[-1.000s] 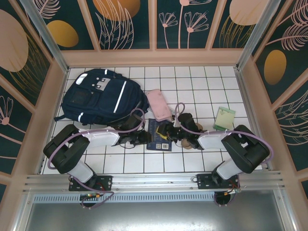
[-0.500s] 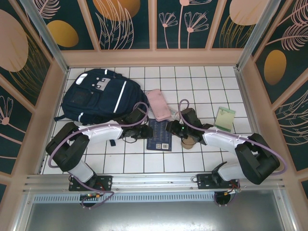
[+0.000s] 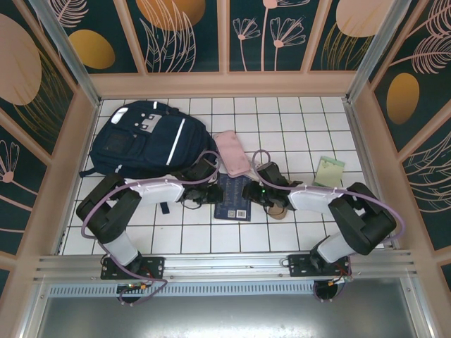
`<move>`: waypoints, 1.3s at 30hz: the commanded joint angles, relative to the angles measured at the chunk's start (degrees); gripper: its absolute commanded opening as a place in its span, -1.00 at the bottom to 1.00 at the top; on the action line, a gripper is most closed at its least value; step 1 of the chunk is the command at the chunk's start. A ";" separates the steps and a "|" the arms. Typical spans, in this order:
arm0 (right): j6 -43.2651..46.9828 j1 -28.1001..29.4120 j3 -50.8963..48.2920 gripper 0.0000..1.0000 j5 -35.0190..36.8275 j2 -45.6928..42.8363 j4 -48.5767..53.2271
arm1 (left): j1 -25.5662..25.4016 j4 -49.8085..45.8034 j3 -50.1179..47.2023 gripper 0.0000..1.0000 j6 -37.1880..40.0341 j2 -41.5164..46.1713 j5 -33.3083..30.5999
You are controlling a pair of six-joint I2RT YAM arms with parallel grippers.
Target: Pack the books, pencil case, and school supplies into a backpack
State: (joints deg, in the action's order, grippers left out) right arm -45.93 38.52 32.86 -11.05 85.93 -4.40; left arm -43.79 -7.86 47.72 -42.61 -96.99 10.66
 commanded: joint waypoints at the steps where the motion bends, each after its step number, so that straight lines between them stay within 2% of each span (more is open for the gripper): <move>1: -3.47 2.78 -2.20 -0.21 -11.57 3.85 -10.72 | -0.51 1.01 -3.20 -0.39 -1.56 -2.13 3.38; 5: -8.56 2.57 -4.03 -0.21 -19.53 2.54 -24.96 | -0.48 1.96 -4.12 -0.39 -1.78 -1.55 3.93; 13: -18.99 -1.52 -7.81 -0.27 -25.27 -3.12 -42.50 | -0.48 2.41 -4.39 -0.41 -1.83 0.40 4.73; 22: -16.97 -1.97 -6.69 -0.33 -27.45 -0.95 -38.30 | -0.51 2.05 -4.31 -0.41 -1.43 0.82 4.29; 26: -13.63 -2.23 -5.45 -0.48 -25.53 -0.77 -30.78 | -0.50 1.28 -4.39 -0.42 -1.28 1.51 3.71; 32: -8.20 -3.44 -4.45 -1.00 -20.86 -4.95 -17.05 | -0.48 -2.14 -3.63 -0.41 0.05 3.39 1.24; 39: -7.95 -6.82 -8.62 -1.00 -16.47 -16.18 -9.64 | -0.51 -12.63 3.56 -0.34 3.88 7.97 -5.43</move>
State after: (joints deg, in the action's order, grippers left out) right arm -55.37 33.36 25.47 -29.61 74.96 -17.30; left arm -44.14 -13.61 47.24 -41.67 -91.81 9.26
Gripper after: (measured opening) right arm 0.111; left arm 0.327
